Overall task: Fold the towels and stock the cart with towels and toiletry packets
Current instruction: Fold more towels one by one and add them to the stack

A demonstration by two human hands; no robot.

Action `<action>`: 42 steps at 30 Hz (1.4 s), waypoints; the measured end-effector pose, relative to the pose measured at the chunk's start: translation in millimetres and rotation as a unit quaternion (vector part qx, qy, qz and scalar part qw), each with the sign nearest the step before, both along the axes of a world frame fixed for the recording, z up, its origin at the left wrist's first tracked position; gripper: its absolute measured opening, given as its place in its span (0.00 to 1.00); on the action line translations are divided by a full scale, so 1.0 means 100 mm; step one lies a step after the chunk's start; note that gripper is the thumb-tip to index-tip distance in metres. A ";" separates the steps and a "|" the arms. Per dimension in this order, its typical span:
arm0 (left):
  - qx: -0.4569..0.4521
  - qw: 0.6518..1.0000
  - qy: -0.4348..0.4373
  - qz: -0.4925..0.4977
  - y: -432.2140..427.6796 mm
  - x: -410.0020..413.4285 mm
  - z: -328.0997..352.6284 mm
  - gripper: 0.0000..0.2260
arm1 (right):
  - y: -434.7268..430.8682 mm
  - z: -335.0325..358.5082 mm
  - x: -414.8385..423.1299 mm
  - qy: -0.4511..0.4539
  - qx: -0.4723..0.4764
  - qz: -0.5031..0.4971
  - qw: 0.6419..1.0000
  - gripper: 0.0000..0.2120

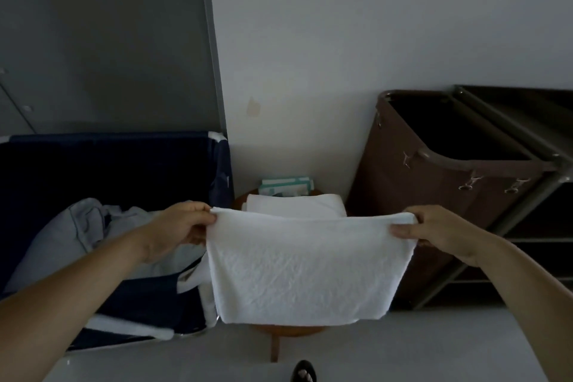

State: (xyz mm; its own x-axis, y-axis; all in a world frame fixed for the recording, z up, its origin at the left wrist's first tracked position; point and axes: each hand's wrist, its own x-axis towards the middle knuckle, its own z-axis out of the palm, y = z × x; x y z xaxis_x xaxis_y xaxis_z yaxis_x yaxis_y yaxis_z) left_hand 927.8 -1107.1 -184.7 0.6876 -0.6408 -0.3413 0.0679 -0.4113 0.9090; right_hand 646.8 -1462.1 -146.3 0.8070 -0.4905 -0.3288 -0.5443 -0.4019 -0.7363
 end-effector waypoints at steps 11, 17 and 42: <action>0.109 0.982 0.056 0.142 -1.56 1.31 -1.43 0.06 | -1.20 -1.73 1.71 0.020 0.117 -0.146 0.982 0.20; 0.178 0.968 0.076 0.162 -1.98 1.52 -2.24 0.12 | -1.29 -2.61 2.09 0.049 0.139 -0.209 0.967 0.20; 0.262 0.953 0.021 0.154 -1.69 0.91 -2.84 0.37 | -0.95 -2.92 2.07 0.130 -0.047 -0.234 0.962 0.29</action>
State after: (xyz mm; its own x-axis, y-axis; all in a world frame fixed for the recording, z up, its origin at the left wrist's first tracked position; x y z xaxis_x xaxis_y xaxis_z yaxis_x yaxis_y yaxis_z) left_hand 1018.6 -1276.0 -468.4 0.7939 -0.1450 -0.5905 0.2911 -0.7619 0.5785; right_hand 853.5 -1557.5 -438.8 0.3873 -0.8171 -0.4270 -0.8428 -0.1260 -0.5233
